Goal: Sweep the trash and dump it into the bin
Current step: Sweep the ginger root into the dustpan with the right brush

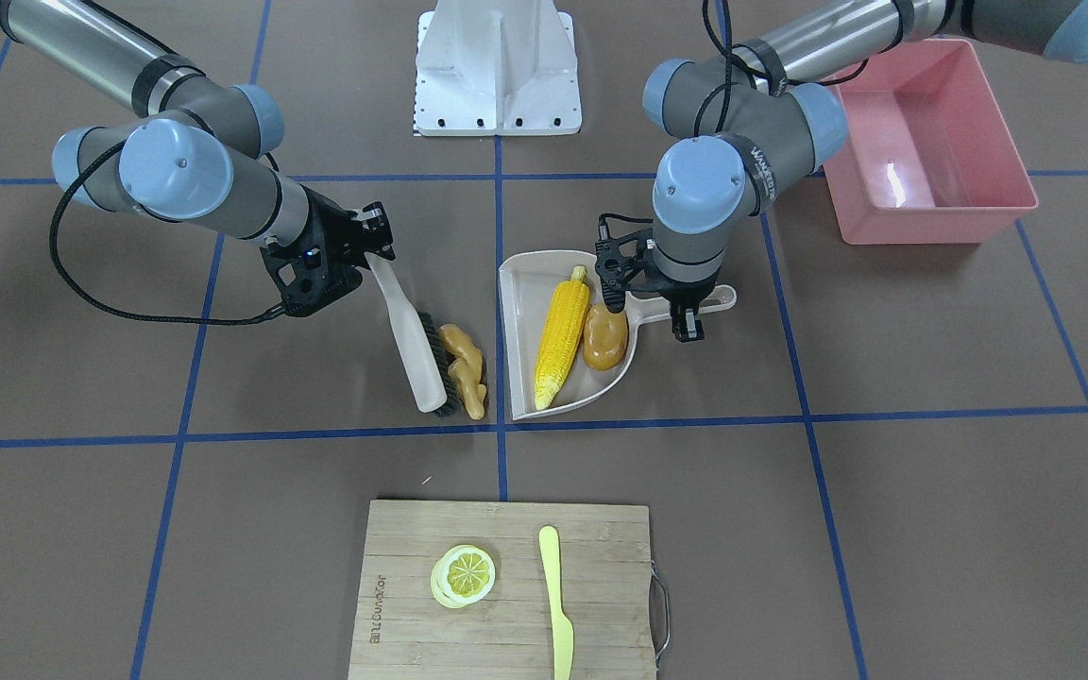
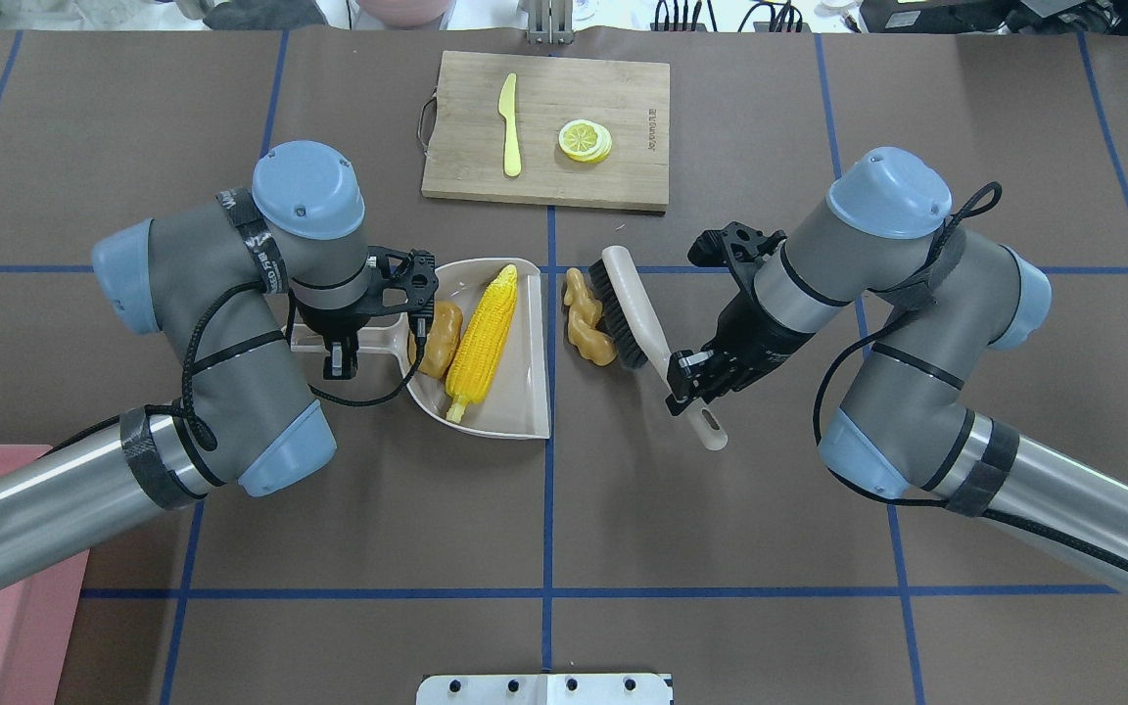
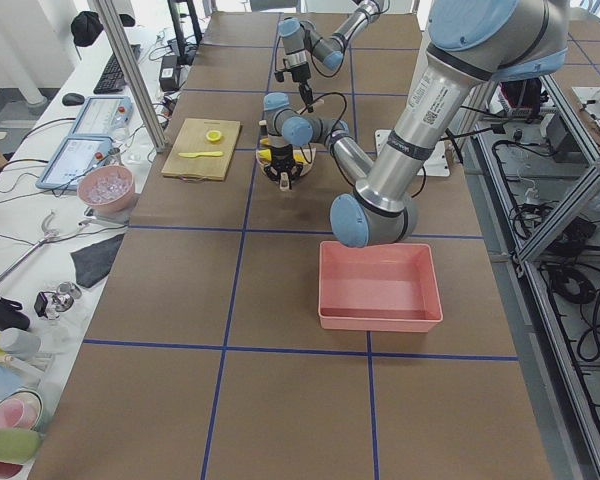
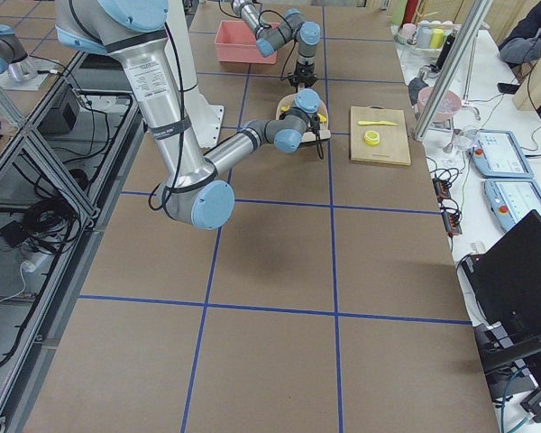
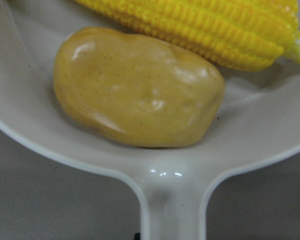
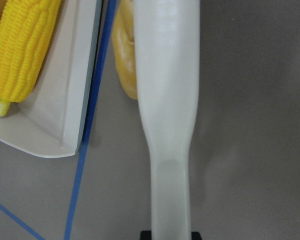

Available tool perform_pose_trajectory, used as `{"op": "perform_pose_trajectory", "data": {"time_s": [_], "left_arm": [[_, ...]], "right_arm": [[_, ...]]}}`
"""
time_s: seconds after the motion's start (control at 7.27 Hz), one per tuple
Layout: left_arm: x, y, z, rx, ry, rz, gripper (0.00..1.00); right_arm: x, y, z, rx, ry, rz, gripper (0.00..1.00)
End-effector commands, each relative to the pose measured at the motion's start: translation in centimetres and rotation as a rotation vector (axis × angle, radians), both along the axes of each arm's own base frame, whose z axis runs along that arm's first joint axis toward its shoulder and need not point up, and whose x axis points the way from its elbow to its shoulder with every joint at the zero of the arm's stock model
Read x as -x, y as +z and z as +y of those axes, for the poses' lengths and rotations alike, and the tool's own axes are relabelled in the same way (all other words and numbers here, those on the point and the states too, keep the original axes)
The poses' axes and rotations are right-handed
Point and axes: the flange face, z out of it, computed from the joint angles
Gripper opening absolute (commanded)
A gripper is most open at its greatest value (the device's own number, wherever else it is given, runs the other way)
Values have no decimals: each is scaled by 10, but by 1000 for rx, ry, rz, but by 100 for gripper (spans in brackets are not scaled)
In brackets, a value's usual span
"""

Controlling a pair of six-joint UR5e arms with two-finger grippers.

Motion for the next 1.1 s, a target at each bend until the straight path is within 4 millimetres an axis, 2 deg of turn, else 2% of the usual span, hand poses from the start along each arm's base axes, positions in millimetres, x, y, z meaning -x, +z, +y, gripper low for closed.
{"op": "perform_pose_trajectory", "data": {"time_s": [0.0,0.41,0.96], "left_arm": [[3,0,-3,-1,-5,0,0],[4,0,-3,8,-5,-12,0],[3,-4,-3,13,-5,-18,0]], "right_arm": [[15,-13,12,4,10,-14,0],[38,-23,29,-6,22,-19,0],[50,-38,40,18,23,-29,0]]}}
